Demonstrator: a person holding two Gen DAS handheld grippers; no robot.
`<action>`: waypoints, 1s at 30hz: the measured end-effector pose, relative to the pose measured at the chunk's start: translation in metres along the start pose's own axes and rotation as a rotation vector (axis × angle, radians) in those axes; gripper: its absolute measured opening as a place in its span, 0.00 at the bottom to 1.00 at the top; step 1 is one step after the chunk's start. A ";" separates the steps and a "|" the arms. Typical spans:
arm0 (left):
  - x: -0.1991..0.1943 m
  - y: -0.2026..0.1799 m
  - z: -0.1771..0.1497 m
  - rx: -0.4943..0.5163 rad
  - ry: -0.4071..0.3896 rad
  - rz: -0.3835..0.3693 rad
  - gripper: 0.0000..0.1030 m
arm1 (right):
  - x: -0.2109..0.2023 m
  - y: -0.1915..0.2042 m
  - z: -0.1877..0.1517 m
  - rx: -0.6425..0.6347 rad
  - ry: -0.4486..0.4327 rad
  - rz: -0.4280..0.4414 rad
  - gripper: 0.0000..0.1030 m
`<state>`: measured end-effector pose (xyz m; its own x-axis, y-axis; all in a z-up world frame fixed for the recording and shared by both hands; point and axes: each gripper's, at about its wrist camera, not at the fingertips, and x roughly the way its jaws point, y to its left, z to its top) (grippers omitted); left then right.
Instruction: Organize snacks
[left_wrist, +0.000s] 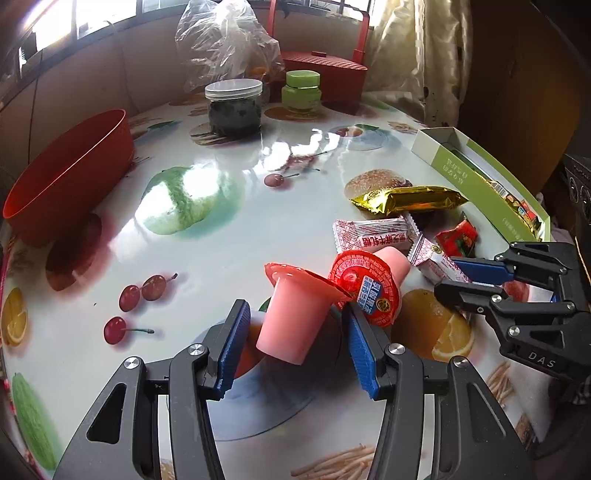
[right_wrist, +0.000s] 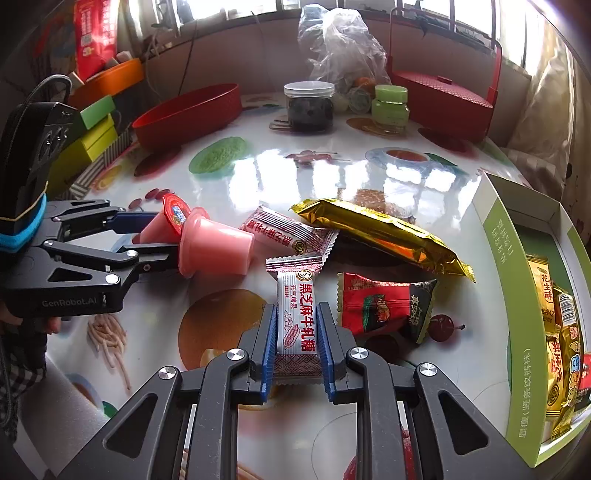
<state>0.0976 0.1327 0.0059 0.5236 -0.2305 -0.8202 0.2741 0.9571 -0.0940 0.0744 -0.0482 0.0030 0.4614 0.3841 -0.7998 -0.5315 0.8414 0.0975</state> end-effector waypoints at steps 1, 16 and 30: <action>0.000 0.000 0.001 -0.001 0.000 -0.001 0.51 | 0.000 0.000 0.000 -0.001 0.001 -0.001 0.19; 0.006 -0.007 0.009 0.013 0.044 0.059 0.29 | -0.003 -0.007 -0.003 0.031 -0.016 0.041 0.19; 0.004 -0.010 0.006 -0.068 0.010 0.087 0.29 | -0.005 -0.011 -0.005 0.042 -0.022 0.065 0.19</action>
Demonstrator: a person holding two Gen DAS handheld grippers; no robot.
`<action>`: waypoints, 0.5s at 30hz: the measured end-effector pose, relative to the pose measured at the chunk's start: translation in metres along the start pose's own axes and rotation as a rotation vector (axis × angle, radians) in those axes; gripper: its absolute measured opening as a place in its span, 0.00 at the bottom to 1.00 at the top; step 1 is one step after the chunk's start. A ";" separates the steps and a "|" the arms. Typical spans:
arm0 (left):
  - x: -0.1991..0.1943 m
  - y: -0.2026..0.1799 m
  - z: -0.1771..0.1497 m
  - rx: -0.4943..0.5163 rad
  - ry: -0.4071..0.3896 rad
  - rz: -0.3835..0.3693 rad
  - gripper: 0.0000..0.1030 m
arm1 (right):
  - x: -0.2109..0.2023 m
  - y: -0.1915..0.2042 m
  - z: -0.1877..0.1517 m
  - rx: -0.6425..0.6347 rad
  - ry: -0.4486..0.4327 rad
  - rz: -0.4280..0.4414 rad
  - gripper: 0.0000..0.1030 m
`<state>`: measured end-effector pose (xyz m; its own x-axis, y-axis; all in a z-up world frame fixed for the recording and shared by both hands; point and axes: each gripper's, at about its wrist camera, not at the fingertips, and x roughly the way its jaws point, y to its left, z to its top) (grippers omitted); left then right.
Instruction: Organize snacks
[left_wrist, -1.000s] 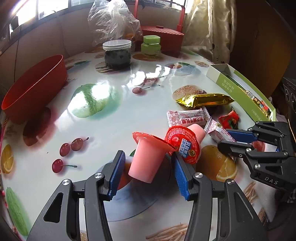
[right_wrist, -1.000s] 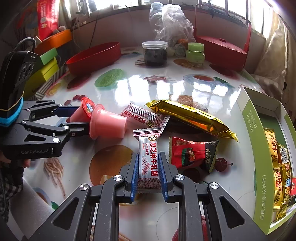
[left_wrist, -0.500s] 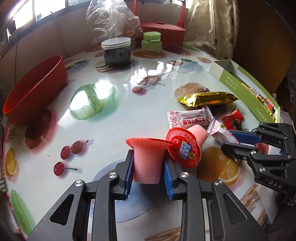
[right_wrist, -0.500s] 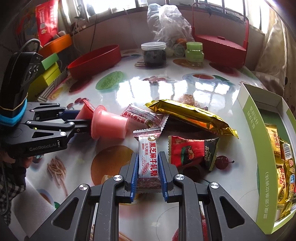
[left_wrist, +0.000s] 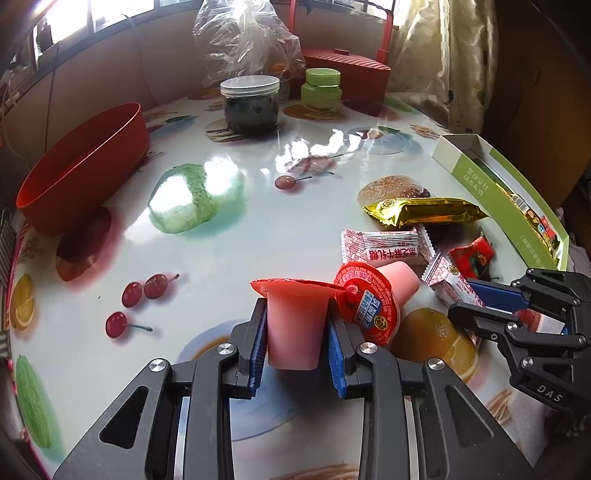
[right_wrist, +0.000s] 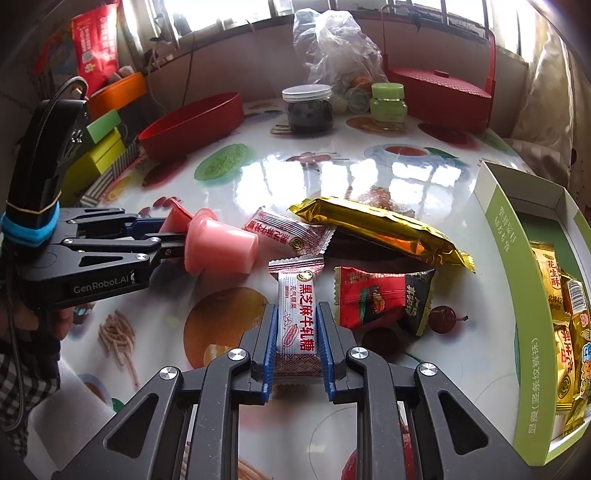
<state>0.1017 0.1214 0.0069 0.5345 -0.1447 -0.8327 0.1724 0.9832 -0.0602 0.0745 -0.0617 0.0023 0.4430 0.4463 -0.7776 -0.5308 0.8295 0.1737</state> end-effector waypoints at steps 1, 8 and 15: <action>-0.001 -0.001 -0.001 -0.001 -0.002 0.000 0.29 | -0.001 0.000 -0.001 0.000 0.000 0.001 0.19; -0.011 -0.003 -0.008 -0.019 -0.017 0.009 0.29 | -0.006 -0.001 -0.003 0.008 -0.010 0.004 0.18; -0.025 -0.010 -0.015 -0.029 -0.045 0.013 0.29 | -0.017 0.003 -0.007 0.003 -0.030 0.000 0.18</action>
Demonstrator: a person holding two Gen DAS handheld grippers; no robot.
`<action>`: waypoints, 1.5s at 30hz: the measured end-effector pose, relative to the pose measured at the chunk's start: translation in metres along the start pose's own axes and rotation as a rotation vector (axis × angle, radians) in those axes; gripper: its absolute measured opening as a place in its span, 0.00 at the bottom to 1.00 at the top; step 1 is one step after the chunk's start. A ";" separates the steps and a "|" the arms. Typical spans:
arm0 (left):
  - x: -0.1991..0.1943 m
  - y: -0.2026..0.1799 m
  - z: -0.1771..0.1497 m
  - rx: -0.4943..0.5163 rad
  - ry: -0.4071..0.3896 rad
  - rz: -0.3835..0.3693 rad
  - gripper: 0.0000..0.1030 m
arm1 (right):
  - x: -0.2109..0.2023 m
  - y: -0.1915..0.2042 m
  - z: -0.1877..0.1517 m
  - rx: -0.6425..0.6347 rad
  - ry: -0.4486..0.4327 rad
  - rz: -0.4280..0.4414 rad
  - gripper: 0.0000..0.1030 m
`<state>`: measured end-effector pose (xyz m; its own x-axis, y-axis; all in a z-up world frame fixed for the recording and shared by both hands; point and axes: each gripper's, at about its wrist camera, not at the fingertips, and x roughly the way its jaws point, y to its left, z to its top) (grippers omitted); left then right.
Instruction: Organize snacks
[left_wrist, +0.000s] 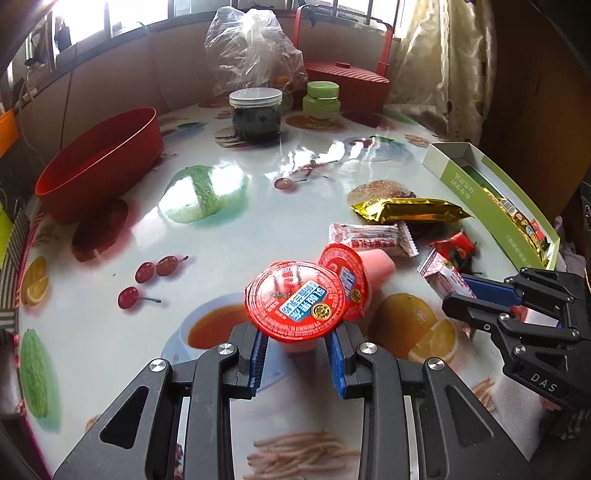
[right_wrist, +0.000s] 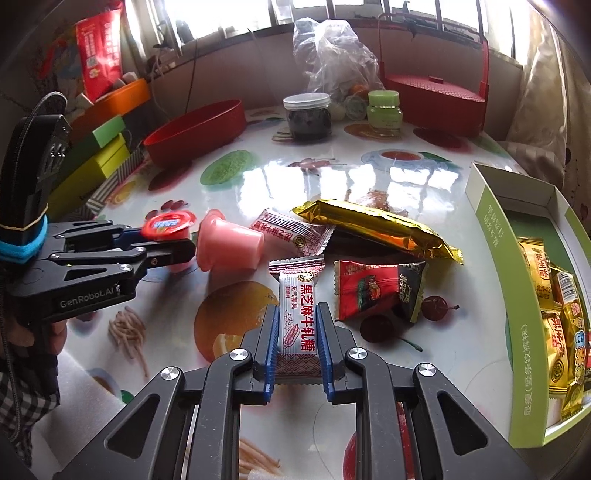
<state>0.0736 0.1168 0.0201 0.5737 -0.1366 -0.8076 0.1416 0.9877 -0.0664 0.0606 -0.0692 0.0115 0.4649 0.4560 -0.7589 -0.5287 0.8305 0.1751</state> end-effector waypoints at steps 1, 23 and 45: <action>-0.001 -0.001 -0.001 -0.004 -0.002 -0.003 0.29 | -0.002 0.001 -0.001 -0.003 -0.004 0.000 0.18; -0.040 -0.036 -0.001 0.009 -0.090 -0.035 0.29 | -0.042 -0.011 -0.009 0.025 -0.072 -0.026 0.18; -0.039 -0.097 0.033 0.105 -0.133 -0.128 0.29 | -0.085 -0.062 -0.013 0.125 -0.144 -0.103 0.18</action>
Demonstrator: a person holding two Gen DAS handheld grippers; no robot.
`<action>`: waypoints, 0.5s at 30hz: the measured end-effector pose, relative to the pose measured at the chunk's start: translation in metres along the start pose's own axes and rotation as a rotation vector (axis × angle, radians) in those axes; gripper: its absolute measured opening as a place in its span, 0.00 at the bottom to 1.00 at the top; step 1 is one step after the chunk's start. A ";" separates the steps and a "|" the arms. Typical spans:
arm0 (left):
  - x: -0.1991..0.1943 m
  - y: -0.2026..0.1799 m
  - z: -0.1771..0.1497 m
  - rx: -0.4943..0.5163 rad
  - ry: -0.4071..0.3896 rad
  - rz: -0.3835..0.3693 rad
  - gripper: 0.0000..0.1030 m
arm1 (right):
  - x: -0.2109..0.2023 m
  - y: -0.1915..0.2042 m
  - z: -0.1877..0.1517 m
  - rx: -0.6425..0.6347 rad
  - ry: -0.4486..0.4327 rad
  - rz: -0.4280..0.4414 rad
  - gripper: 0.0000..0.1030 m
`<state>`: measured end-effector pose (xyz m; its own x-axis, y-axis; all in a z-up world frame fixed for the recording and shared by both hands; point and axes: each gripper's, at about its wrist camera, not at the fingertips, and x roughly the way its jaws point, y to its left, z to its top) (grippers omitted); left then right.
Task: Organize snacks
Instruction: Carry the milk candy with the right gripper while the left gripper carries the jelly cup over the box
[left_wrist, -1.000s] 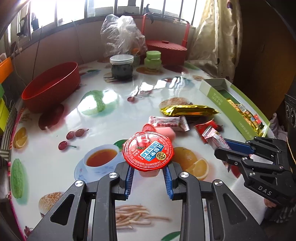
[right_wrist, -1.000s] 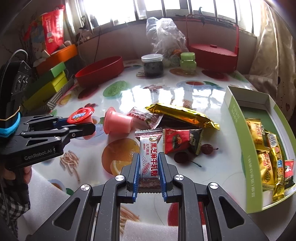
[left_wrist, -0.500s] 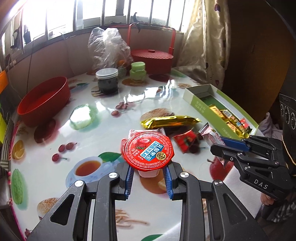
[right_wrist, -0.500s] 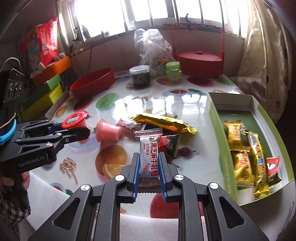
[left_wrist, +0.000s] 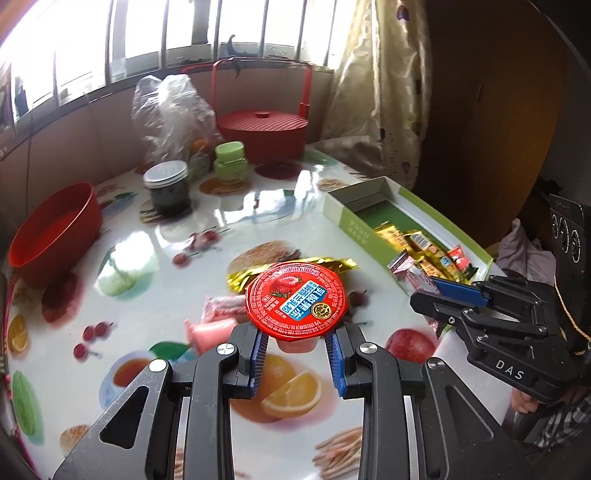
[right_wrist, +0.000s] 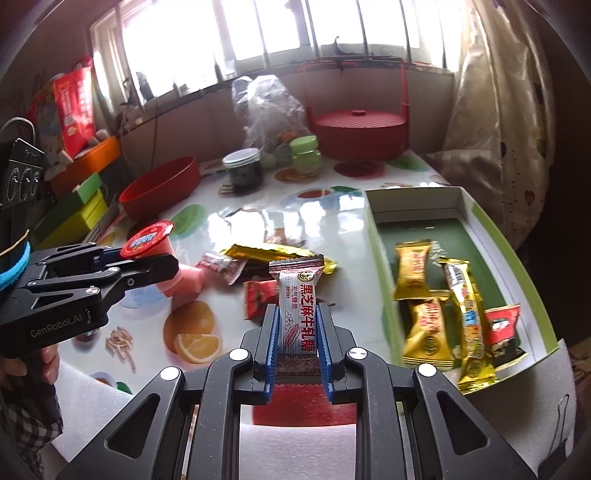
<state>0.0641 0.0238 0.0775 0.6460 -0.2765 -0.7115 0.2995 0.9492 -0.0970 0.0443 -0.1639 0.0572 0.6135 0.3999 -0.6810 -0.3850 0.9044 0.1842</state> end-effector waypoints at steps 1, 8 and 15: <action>0.002 -0.003 0.002 0.004 0.000 -0.007 0.29 | -0.002 -0.004 0.000 0.008 -0.004 -0.007 0.18; 0.015 -0.028 0.022 0.023 -0.020 -0.072 0.29 | -0.014 -0.037 0.001 0.066 -0.024 -0.063 0.18; 0.033 -0.053 0.040 0.060 -0.012 -0.125 0.29 | -0.019 -0.065 0.000 0.110 -0.029 -0.115 0.18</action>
<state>0.0974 -0.0414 0.0871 0.6092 -0.3946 -0.6879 0.4193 0.8965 -0.1429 0.0576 -0.2304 0.0581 0.6694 0.2958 -0.6815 -0.2341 0.9546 0.1844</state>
